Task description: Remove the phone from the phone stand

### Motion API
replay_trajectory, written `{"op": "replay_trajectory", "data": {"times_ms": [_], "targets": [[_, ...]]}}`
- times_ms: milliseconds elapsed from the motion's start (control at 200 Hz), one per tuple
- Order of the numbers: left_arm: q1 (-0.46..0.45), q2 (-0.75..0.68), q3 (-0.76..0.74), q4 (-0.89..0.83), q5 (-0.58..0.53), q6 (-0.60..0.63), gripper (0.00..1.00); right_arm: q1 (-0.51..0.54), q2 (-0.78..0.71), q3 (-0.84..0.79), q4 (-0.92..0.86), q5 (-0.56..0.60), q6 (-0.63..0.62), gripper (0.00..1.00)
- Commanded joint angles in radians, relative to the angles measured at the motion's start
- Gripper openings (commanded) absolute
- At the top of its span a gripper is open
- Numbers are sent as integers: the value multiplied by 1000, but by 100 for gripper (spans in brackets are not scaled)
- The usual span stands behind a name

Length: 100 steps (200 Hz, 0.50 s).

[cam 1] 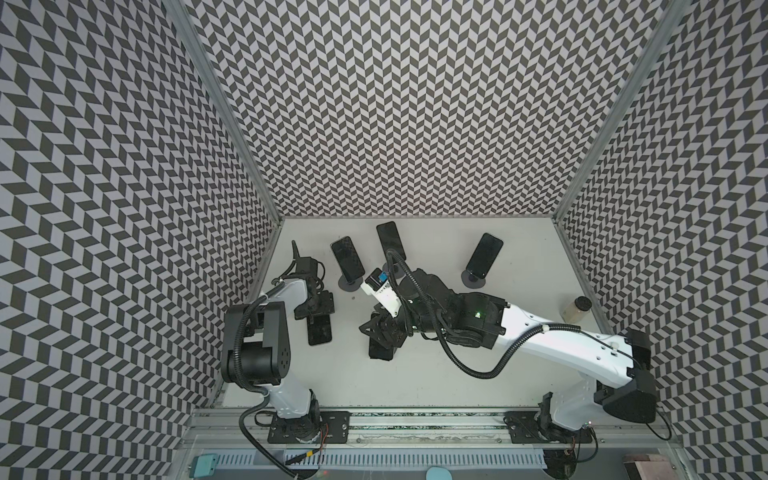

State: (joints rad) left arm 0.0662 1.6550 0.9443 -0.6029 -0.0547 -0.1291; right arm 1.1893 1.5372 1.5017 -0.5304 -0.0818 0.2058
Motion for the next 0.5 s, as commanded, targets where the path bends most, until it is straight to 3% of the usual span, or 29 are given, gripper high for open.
{"op": "replay_trajectory", "data": {"times_ms": [0, 496], "targets": [[6, 3, 27, -15, -18, 1, 80, 8, -41, -15, 41, 11, -4, 63], [6, 6, 27, -17, -18, 0, 82, 9, -66, -40, 49, 28, -6, 64]]}}
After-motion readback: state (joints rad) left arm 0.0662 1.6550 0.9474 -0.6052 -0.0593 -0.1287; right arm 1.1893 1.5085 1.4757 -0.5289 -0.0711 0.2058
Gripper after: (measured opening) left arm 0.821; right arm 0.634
